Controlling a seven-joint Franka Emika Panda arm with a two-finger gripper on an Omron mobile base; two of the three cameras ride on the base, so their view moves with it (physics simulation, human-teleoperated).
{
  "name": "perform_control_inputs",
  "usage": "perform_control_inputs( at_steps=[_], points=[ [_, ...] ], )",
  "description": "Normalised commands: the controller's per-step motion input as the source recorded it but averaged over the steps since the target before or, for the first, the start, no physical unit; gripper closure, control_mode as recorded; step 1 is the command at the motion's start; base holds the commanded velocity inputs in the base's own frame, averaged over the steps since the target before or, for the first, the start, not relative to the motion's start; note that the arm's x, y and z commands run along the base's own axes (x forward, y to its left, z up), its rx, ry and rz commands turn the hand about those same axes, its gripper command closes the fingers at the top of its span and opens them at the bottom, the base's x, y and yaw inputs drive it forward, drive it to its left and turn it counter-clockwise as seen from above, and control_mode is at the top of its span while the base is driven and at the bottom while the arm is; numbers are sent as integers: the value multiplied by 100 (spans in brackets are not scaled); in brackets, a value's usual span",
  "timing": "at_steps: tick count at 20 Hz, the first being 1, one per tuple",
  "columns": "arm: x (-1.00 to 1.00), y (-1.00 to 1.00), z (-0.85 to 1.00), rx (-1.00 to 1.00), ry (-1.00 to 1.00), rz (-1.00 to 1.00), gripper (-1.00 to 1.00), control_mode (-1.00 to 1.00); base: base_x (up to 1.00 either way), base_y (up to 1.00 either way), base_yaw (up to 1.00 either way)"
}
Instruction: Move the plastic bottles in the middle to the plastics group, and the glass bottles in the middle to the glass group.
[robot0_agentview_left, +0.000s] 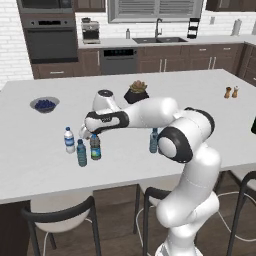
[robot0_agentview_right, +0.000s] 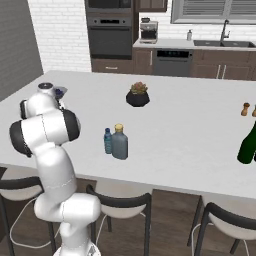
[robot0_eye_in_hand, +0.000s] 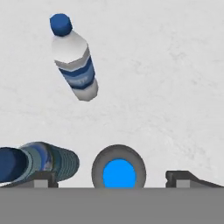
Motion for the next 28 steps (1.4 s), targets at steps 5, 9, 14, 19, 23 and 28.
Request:
perform_control_inputs(
  at_steps=[5,9,14,19,23,28],
  points=[
    [-16,-15,56,8,4,-14,-100,-100,0,0,0],
    [-34,-81,22,2,1,-29,-100,-100,0,0,0],
    [-37,-89,7,0,0,-31,-100,-100,0,0,0],
    [-32,-86,10,0,0,-35,-100,-100,0,0,0],
    [-31,-90,11,1,1,-33,-100,-100,0,0,0],
    [-11,-92,17,5,16,-31,-100,-100,0,0,0]
  ],
)
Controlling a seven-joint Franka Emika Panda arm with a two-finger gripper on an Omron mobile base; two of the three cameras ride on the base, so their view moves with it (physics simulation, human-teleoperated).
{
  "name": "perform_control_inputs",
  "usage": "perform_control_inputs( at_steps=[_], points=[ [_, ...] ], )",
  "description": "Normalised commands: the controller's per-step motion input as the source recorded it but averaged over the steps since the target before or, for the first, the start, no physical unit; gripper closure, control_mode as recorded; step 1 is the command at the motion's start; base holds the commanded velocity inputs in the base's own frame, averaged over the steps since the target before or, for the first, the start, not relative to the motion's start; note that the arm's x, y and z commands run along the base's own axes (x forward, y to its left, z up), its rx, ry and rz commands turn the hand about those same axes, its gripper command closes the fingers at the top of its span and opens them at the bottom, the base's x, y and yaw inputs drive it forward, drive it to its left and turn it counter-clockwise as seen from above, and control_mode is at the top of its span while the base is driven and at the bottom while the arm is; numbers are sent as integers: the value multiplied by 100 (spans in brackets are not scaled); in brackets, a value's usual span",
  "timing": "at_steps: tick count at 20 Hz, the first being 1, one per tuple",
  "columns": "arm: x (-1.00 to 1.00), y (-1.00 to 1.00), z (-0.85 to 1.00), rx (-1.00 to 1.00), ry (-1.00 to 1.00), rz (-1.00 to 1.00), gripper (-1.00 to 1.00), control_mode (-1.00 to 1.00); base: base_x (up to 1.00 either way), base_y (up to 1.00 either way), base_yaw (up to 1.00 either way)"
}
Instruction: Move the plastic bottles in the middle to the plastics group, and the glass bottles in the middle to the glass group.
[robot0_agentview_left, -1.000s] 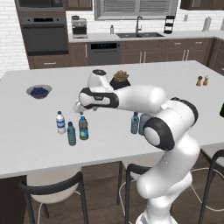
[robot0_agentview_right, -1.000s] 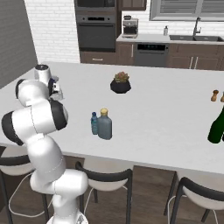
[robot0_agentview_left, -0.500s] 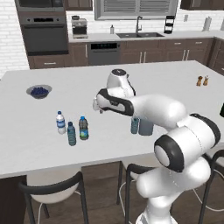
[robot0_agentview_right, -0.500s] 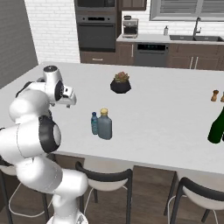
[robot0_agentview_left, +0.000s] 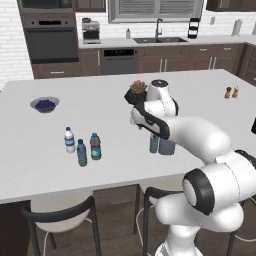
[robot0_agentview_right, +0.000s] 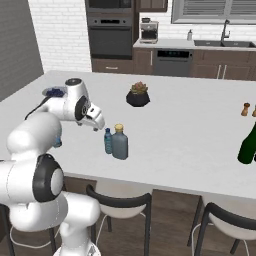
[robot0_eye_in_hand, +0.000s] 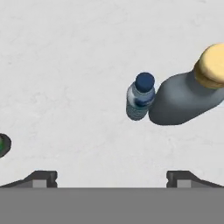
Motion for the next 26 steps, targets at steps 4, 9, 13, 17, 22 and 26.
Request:
perform_control_inputs(
  at_steps=[4,9,13,17,22,26],
  points=[
    [-4,-93,13,7,13,-23,-100,-100,0,0,0],
    [0,-77,8,1,0,-2,-100,-100,0,0,0],
    [2,-63,-1,0,0,0,-100,-100,0,0,0],
    [19,-9,-29,0,-1,2,-100,-100,0,0,0],
    [49,9,-12,10,5,3,-100,-100,0,0,0],
    [41,0,-8,8,5,3,-100,-100,0,0,0]
  ],
)
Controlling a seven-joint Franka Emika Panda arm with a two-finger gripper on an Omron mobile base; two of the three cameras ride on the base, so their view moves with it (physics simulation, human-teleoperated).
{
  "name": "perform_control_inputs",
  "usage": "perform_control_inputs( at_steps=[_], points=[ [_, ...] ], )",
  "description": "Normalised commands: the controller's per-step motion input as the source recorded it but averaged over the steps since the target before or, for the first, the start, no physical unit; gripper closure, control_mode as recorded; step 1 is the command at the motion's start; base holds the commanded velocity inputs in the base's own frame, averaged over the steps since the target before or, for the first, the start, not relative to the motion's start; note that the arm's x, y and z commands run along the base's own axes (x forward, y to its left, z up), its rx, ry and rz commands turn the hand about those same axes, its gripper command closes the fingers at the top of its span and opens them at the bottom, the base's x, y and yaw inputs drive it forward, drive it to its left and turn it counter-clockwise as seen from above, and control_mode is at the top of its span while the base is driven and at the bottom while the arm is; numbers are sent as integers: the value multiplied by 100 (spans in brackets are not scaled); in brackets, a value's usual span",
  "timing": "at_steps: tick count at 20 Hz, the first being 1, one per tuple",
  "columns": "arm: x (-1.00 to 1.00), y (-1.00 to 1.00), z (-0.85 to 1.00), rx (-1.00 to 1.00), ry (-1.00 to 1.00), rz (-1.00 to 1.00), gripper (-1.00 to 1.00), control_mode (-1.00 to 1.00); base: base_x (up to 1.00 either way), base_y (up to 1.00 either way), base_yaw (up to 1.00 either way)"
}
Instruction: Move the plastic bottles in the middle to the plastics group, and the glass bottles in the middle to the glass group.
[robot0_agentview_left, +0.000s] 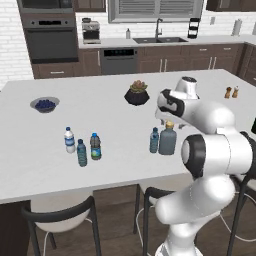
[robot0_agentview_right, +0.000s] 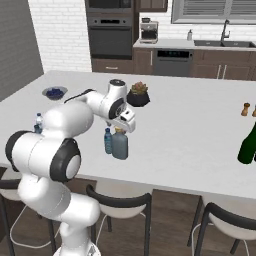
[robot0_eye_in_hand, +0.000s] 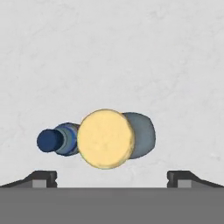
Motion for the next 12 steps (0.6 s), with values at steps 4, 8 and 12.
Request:
perform_control_inputs(
  at_steps=[4,8,12],
  points=[
    [24,1,-11,0,0,3,-100,-100,0,0,0],
    [7,6,-15,-6,0,4,-100,-100,0,0,0],
    [1,2,-13,-13,0,3,-100,-100,0,0,0]
  ],
)
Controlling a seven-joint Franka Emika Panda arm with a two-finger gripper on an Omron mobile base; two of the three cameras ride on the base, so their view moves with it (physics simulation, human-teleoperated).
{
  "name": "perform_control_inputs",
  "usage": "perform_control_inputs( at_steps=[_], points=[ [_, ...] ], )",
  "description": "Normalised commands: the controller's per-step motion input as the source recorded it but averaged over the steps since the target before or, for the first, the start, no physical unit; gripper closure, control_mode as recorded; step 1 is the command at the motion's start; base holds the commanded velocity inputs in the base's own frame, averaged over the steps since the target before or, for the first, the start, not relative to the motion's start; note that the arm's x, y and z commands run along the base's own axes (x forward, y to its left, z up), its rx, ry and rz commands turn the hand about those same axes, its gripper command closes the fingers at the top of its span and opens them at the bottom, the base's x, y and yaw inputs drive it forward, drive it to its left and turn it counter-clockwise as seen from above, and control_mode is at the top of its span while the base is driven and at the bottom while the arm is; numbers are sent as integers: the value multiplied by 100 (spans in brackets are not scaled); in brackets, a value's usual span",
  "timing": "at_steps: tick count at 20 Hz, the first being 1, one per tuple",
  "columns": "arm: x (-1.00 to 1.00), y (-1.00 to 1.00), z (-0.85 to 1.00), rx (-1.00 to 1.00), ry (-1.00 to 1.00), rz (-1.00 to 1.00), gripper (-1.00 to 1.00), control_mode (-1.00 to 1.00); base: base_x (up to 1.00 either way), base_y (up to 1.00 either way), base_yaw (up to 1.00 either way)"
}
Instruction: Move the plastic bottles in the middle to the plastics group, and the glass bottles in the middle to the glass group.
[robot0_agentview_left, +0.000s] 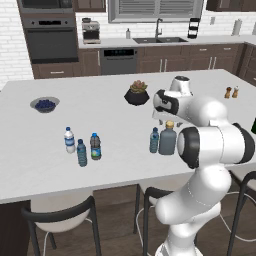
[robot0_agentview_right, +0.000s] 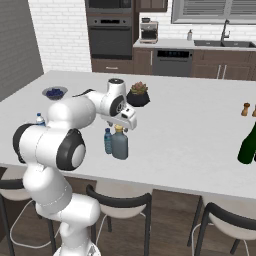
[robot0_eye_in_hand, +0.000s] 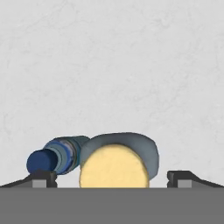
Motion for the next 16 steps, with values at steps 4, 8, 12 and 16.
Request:
perform_control_inputs(
  at_steps=[4,8,12,16],
  points=[
    [-7,-1,-2,-8,0,0,-100,-100,0,0,0],
    [-8,-4,-2,-2,1,0,-100,-100,0,0,0],
    [-2,0,-6,0,4,0,-100,-100,0,0,0],
    [4,-7,-11,0,1,3,-100,-100,0,0,0]
  ],
)
